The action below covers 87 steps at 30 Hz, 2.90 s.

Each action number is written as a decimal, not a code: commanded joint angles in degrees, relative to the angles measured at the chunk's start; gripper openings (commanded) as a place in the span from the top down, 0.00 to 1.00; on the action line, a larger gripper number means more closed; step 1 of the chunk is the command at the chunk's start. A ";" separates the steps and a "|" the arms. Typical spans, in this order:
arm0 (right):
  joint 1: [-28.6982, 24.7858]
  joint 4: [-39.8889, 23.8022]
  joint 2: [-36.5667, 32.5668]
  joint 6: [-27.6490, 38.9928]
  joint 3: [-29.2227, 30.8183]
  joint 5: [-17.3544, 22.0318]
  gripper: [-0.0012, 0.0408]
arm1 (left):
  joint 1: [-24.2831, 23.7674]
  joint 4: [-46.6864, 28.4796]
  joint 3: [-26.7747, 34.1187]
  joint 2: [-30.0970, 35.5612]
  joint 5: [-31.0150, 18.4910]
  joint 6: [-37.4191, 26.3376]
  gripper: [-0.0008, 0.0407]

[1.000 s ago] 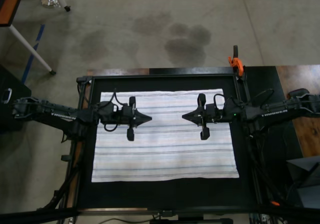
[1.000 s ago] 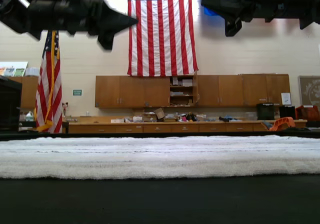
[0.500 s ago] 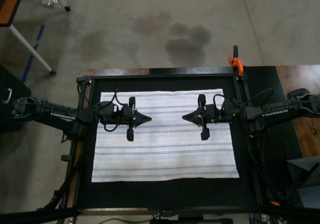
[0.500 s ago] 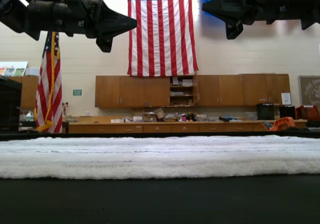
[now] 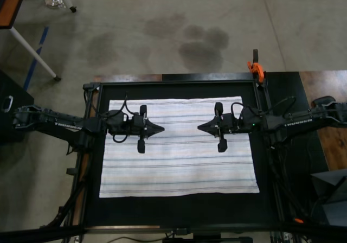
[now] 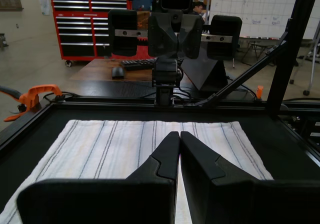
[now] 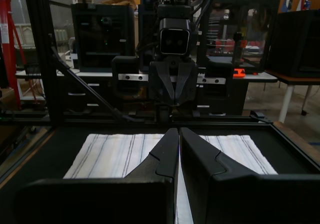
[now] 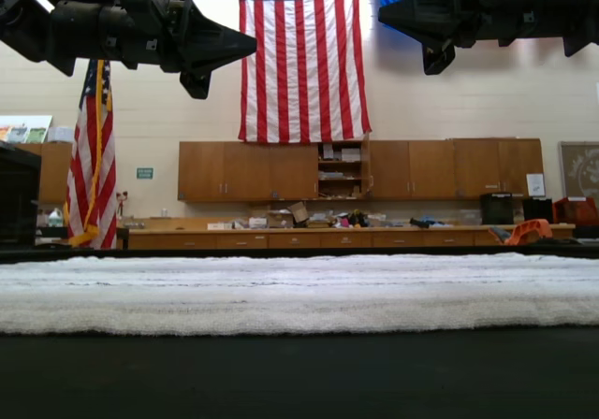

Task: Fold the towel

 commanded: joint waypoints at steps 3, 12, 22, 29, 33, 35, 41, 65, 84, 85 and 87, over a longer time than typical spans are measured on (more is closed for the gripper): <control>0.00 0.04 0.02 -0.04 0.00 0.04 0.97 | 0.00 0.02 0.04 0.04 0.00 0.00 0.98; -0.37 0.00 -0.02 11.85 0.00 0.04 0.97 | 0.00 1.01 0.04 0.02 -0.02 0.00 0.98; -0.50 -9.51 0.02 27.30 0.00 7.21 0.97 | -0.13 0.96 0.07 -0.07 0.00 -1.27 0.98; -1.20 -31.93 -0.02 38.77 0.00 18.88 0.83 | -0.13 0.96 0.07 -0.07 0.00 -2.36 0.98; -4.63 -42.62 -0.28 48.87 0.00 21.51 0.65 | -0.13 0.96 0.04 -0.07 0.00 -4.44 0.98; -6.71 -47.58 -0.35 52.43 0.00 21.51 0.57 | -0.13 0.98 0.07 -0.07 0.00 -5.14 0.98; -13.68 -55.69 -0.57 53.51 0.00 21.51 0.41 | -0.13 0.96 0.04 -0.07 0.00 -5.29 0.98; -34.91 -75.69 -0.50 51.69 -0.13 21.44 0.51 | -0.13 0.98 0.07 -0.07 0.00 -5.29 0.98; -34.91 -67.56 -0.50 54.05 -9.40 15.28 0.51 | -0.13 0.98 0.07 -0.07 0.00 -5.33 0.98; -34.91 -67.12 -0.50 54.07 -9.75 14.97 0.51 | -0.13 0.98 0.07 -0.07 0.00 -5.33 0.98; -34.91 -66.55 -0.50 54.29 -10.21 14.78 0.51 | -0.13 1.01 0.07 -0.07 0.00 -5.33 0.98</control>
